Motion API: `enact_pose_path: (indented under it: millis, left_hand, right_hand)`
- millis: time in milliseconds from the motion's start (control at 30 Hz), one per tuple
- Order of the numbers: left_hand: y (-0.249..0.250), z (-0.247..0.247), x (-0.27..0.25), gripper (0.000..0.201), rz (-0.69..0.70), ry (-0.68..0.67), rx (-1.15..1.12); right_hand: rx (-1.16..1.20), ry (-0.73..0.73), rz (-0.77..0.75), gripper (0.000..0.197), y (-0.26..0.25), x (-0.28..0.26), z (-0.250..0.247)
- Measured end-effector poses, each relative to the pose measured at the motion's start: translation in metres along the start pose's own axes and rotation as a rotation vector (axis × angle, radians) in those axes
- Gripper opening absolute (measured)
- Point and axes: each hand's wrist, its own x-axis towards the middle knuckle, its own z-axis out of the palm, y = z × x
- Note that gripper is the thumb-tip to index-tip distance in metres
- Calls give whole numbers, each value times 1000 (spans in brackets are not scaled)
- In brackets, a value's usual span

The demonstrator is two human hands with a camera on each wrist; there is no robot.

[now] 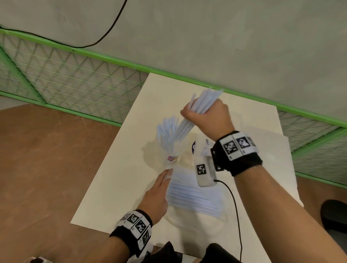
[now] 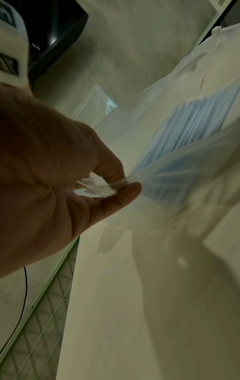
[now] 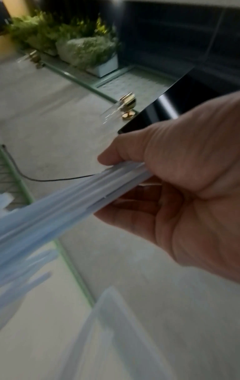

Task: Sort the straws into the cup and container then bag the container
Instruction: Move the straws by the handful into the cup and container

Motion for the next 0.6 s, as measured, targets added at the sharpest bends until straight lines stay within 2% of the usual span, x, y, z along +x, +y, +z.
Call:
enact_pose_path:
  millis: [67,133,200,267,300,367,500,600]
  left_hand:
    - [1,-1,0,90,1,5,0]
    - [1,-2,-1,90,-1,12,13]
    - [1,-2,-1,90,1,14,16]
    - [1,-2,-2,91,0,5,15]
    - [0,-1,-2,91,-2,3,14]
    - [0,0,-1,92,-16,-4,15]
    - [1,2,-1,93,-20,-11,29]
    - [3,3,-3,93,-18,-25,23]
  right_hand:
    - [3,-86,21,15,10,2,14]
    - [60,-109,55,26,15,1,17]
    - [103,-42,33,29,14,-1,10]
    - [113,40,-31,19,8,-6,-2]
    - [124,60,-56,15,5,-11,-8]
    - [151,60,-107,18,1,-27,-20]
    - [63,-83,-235,26,14,-84,-17]
    - [-97,-291,-153,25,48,-131,14]
